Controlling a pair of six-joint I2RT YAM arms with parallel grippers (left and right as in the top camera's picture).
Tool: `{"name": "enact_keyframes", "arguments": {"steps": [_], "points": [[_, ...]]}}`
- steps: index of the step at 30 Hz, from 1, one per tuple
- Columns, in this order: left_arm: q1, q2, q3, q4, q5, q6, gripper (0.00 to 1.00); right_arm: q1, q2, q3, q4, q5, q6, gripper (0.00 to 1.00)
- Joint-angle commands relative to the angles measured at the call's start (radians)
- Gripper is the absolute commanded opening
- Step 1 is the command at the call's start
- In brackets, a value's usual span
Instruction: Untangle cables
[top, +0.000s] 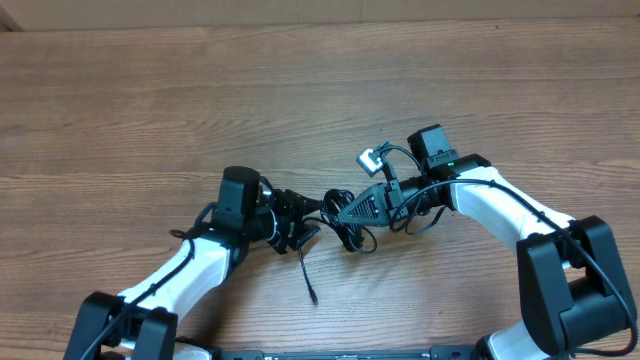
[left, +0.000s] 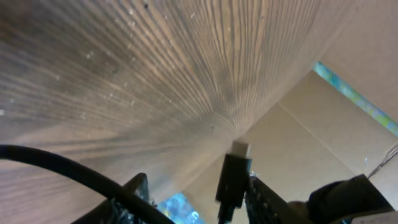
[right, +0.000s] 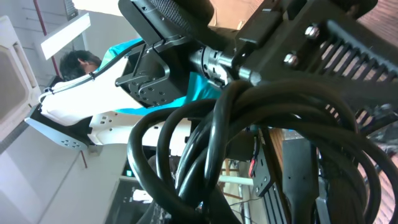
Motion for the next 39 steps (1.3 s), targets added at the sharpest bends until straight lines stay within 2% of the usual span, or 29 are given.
{"name": "enact_keyframes", "arguments": {"steps": [1,5,9,14,18,19,22,25,28,33,39], "points": [[-0.003,0.022,-0.001,0.029,-0.034,-0.009,0.48,0.004,-0.008,0.009,-0.004,-0.046,0.002,0.04],[-0.004,0.034,-0.001,0.083,-0.033,-0.014,0.5,0.004,-0.008,0.009,-0.013,-0.046,0.002,0.04],[-0.018,0.035,-0.001,0.13,-0.015,-0.046,0.62,0.004,-0.008,0.009,-0.019,-0.046,0.002,0.04],[-0.043,0.035,-0.001,0.141,0.043,-0.068,0.46,0.004,-0.008,0.009,-0.018,-0.046,0.002,0.04],[-0.062,0.035,-0.001,0.14,0.067,-0.068,0.23,0.004,-0.008,0.009,-0.018,-0.046,0.002,0.04],[-0.064,0.035,-0.001,0.14,0.061,-0.051,0.16,0.004,-0.008,0.009,-0.018,-0.046,0.002,0.04],[-0.063,0.035,-0.001,0.137,0.035,0.043,0.04,0.004,-0.008,0.009,-0.018,-0.046,0.002,0.04],[-0.044,0.035,-0.001,0.1,0.049,0.096,0.04,0.004,-0.008,0.009,-0.018,-0.025,0.002,0.04],[-0.006,0.035,-0.001,0.064,0.081,0.137,0.04,0.004,-0.008,0.009,-0.018,0.09,0.021,0.04],[0.079,0.034,-0.001,0.057,0.16,0.24,0.04,0.004,-0.008,0.009,-0.011,0.526,0.272,0.04],[0.114,0.032,-0.001,0.058,0.169,0.274,0.04,0.004,-0.008,0.009,0.091,0.584,0.457,0.04]]}}
